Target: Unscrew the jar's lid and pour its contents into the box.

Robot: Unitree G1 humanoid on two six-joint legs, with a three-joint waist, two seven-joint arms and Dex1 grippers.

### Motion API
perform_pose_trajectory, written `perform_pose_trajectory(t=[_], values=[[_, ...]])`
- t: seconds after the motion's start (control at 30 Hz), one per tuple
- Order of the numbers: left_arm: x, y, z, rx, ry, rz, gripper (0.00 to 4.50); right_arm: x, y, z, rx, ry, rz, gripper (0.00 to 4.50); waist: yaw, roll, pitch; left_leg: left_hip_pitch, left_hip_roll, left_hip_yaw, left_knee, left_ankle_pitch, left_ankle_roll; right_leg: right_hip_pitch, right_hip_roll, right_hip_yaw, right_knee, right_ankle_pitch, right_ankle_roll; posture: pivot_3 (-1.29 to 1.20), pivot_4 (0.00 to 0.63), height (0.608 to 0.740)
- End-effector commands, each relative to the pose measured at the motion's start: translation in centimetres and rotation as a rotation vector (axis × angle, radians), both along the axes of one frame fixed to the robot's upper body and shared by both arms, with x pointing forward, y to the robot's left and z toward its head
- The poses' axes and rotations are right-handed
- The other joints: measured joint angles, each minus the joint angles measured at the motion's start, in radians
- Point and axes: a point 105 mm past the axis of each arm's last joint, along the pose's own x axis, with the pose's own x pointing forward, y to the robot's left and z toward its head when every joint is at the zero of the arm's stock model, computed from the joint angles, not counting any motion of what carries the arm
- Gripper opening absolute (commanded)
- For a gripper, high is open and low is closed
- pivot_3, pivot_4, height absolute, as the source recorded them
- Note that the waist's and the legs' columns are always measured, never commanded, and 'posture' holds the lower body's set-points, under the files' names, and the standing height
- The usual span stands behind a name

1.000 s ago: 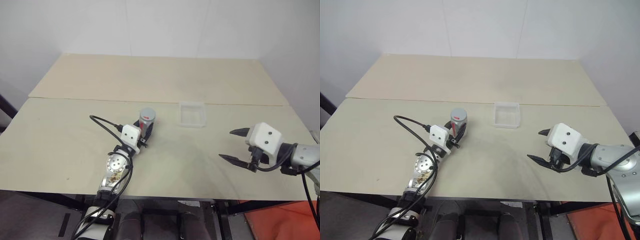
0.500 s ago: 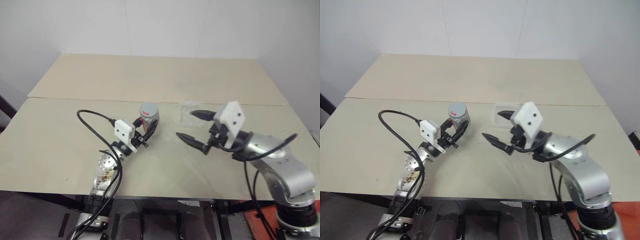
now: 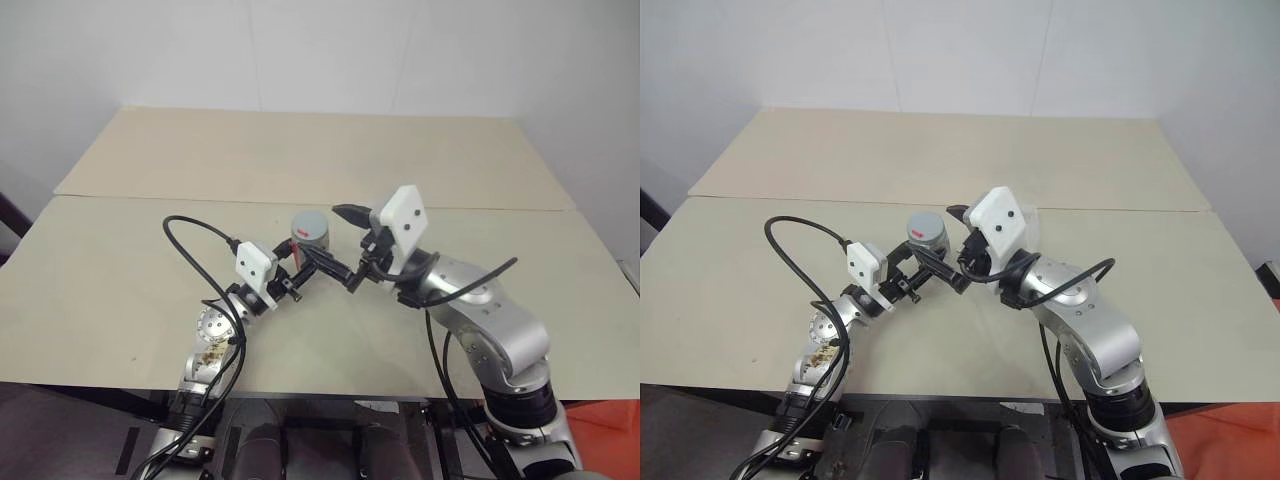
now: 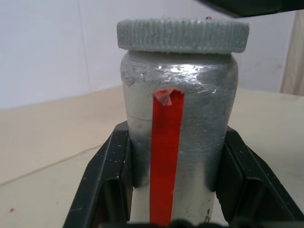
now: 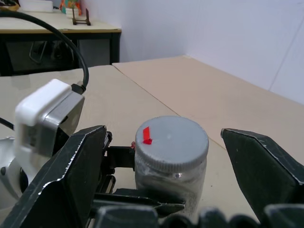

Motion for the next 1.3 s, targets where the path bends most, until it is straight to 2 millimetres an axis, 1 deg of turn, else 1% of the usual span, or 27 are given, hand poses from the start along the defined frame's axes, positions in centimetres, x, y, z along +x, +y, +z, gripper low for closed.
perform_pose_trajectory(t=[0.03, 0.17, 0.27, 0.53, 1.0, 1.3], values=[[-0.4, -0.4, 0.9, -0.005, -0.061, -0.006, 1.92, 0.3, 0.5, 0.9, -0.003, -0.043, -0.009, 4.50, -0.001, 0.000, 0.000, 0.000, 0.000, 0.000, 0.000, 0.000, 0.000, 0.000, 0.000, 0.000, 0.000, 0.000, 0.000, 0.00, 0.150, 0.740], [-0.6, -0.7, 0.9, -0.005, -0.063, -0.015, 1.92, 0.5, 0.7, 0.8, -0.010, -0.039, -0.012, 4.50, -0.002, 0.000, 0.000, 0.000, 0.000, 0.000, 0.000, 0.000, 0.000, 0.000, 0.000, 0.000, 0.000, 0.000, 0.000, 0.00, 0.150, 0.740], [-0.8, -0.9, 0.7, -0.004, -0.064, -0.019, 1.92, 0.8, 0.8, 1.0, 0.004, -0.037, -0.017, 4.50, -0.003, 0.000, 0.000, -0.001, 0.000, 0.000, 0.000, 0.000, 0.000, 0.000, 0.000, 0.000, 0.000, 0.000, 0.000, 0.00, 0.150, 0.740], [-0.7, -1.2, 0.6, 0.000, -0.066, -0.025, 1.92, 1.3, 0.7, 1.2, 0.021, -0.036, -0.047, 4.50, -0.005, 0.000, 0.000, -0.001, 0.000, 0.000, 0.000, 0.000, 0.000, 0.000, 0.000, 0.000, 0.000, 0.000, 0.000, 0.00, 0.150, 0.740], [-0.7, -1.3, 0.9, -0.001, -0.073, -0.040, 1.92, 1.2, 0.7, 0.1, -0.008, -0.012, -0.047, 4.50, -0.010, 0.000, 0.000, -0.001, 0.000, 0.000, 0.000, 0.000, 0.000, -0.001, 0.000, 0.000, 0.000, 0.000, 0.000, 0.00, 0.150, 0.740], [-0.7, -1.1, 0.9, -0.003, -0.074, -0.035, 1.92, 1.3, 0.8, -0.2, 0.000, 0.004, -0.047, 4.50, -0.011, 0.000, 0.000, -0.001, 0.000, 0.000, 0.000, 0.000, 0.000, -0.001, 0.000, -0.001, 0.000, 0.000, 0.000, 0.00, 0.150, 0.740]])
